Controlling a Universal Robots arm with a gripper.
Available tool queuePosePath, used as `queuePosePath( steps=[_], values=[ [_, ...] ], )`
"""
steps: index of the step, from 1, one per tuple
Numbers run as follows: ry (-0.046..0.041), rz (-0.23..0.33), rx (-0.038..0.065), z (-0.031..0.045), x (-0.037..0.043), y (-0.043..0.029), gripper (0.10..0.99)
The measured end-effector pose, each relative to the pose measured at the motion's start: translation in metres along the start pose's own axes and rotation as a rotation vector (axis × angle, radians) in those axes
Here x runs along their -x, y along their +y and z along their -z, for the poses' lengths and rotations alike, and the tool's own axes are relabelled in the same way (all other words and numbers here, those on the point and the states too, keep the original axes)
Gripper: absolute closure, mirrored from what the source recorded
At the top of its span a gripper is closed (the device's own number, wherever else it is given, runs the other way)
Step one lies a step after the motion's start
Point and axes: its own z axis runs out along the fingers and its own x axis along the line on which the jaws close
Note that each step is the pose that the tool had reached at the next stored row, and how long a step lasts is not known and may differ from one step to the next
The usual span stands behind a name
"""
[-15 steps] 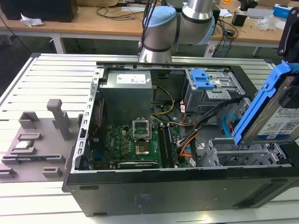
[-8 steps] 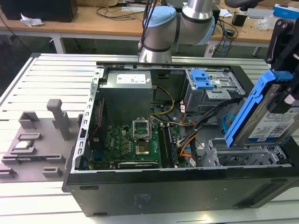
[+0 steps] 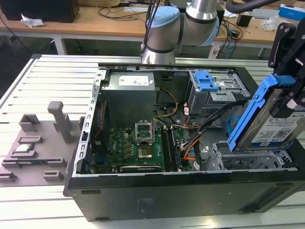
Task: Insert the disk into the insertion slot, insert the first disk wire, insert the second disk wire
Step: 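Insert the disk into the insertion slot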
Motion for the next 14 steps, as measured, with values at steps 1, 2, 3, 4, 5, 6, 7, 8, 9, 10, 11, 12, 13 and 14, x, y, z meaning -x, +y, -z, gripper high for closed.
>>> queuePosePath(
  steps=[1,2,3,4,5,6,7,8,9,10,11,12,13,14],
  values=[
    [-0.0001,0.0,0.0,-0.0006,0.0,0.0003,0.722],
    [0.0,0.0,0.0,-0.001,0.0001,0.0008,0.722],
    [0.0,0.0,0.0,-0.0014,0.0001,0.001,0.722],
    [0.0002,0.0,0.0,-0.0016,0.0005,0.0015,0.722],
    [0.0,0.0,0.0,-0.0022,0.001,0.0021,0.722],
    [0.0,0.0,0.0,-0.003,0.0018,0.0024,0.722],
    [-0.0001,0.0,0.0,-0.0041,0.0032,0.003,0.722],
    [0.0,0.0,0.0,-0.005,0.0042,0.0031,0.722],
    [0.0,0.0,0.0,-0.0059,0.005,0.003,0.722],
    [-0.0002,0.0,0.0,-0.0069,0.0058,0.003,0.722],
    [0.0003,0.0,0.0,-0.0085,0.007,0.0031,0.722],
    [0.0001,0.0,0.0,-0.0109,0.0079,0.0032,0.722],
    [0.0002,0.0,0.0,-0.0131,0.0093,0.0032,0.722],
    [0.0001,-0.001,0.0,-0.0152,0.012,0.0036,0.722]
  ],
)
